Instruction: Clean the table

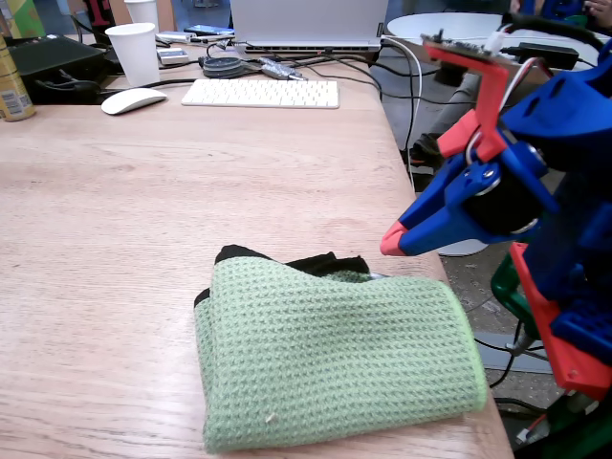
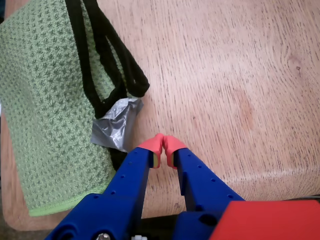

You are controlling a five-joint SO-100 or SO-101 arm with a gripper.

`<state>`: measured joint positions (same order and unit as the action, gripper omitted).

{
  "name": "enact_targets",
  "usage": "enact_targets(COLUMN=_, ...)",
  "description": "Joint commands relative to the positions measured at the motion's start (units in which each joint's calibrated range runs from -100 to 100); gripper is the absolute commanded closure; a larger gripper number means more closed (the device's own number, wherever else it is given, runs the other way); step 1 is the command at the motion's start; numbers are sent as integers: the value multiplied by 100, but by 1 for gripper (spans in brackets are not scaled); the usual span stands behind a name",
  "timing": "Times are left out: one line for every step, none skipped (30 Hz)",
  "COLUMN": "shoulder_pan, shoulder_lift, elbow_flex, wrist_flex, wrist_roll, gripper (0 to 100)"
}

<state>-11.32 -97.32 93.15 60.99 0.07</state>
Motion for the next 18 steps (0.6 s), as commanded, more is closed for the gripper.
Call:
enact_targets(shoulder_pan=32, shoulder_lift=-19, elbow_flex=-23, wrist_flex=-81, wrist_roll=20, gripper=100)
enact_targets(shoulder_pan=32, shoulder_lift=-19, elbow_flex=-23, wrist_flex=-81, wrist_roll=20, gripper=100)
enact_targets(shoulder_pan=32, shoulder_lift=-19, elbow_flex=-23, wrist_flex=-81, wrist_roll=20, gripper=100)
enact_targets(shoulder_pan=32, shoulder_lift=-19, elbow_flex=-23, wrist_flex=-81, wrist_roll=20, gripper=100)
enact_targets(shoulder_pan=32, shoulder_lift=-19, elbow_flex=-23, wrist_flex=-81, wrist_roll=20, gripper=100)
enact_targets(shoulder_pan=32, shoulder_lift=-19, elbow_flex=-23, wrist_flex=-81, wrist_roll=-39, gripper=100)
enact_targets(shoulder_pan=32, shoulder_lift=-19, elbow_flex=-23, wrist_flex=-81, wrist_roll=-49, gripper=100)
enact_targets(shoulder_pan=49, shoulder_lift=-19, elbow_flex=-23, wrist_flex=-90, wrist_roll=-49, gripper=100)
enact_targets(shoulder_pan=49, shoulder_lift=-19, elbow_flex=-23, wrist_flex=-90, wrist_roll=-73, gripper=100)
enact_targets(shoulder_pan=66, shoulder_lift=-19, elbow_flex=-13, wrist_flex=-90, wrist_roll=-190, gripper=100)
enact_targets(shoulder_pan=66, shoulder_lift=-19, elbow_flex=-13, wrist_flex=-90, wrist_roll=-371, gripper=100)
enact_targets(shoulder_pan=100, shoulder_lift=-19, elbow_flex=-13, wrist_flex=-90, wrist_roll=-503, gripper=100)
enact_targets(shoulder_pan=252, shoulder_lift=-19, elbow_flex=-13, wrist_flex=-90, wrist_roll=-503, gripper=100)
enact_targets(shoulder_pan=421, shoulder_lift=-19, elbow_flex=-13, wrist_flex=-81, wrist_roll=-503, gripper=100)
enact_targets(shoulder_pan=455, shoulder_lift=-19, elbow_flex=-13, wrist_flex=-81, wrist_roll=-503, gripper=100)
enact_targets(shoulder_pan=455, shoulder_lift=-19, elbow_flex=-23, wrist_flex=-81, wrist_roll=-503, gripper=100)
enact_targets(shoulder_pan=371, shoulder_lift=-19, elbow_flex=-23, wrist_flex=-81, wrist_roll=-508, gripper=100)
enact_targets(shoulder_pan=354, shoulder_lift=-19, elbow_flex=-23, wrist_flex=-81, wrist_roll=-508, gripper=100)
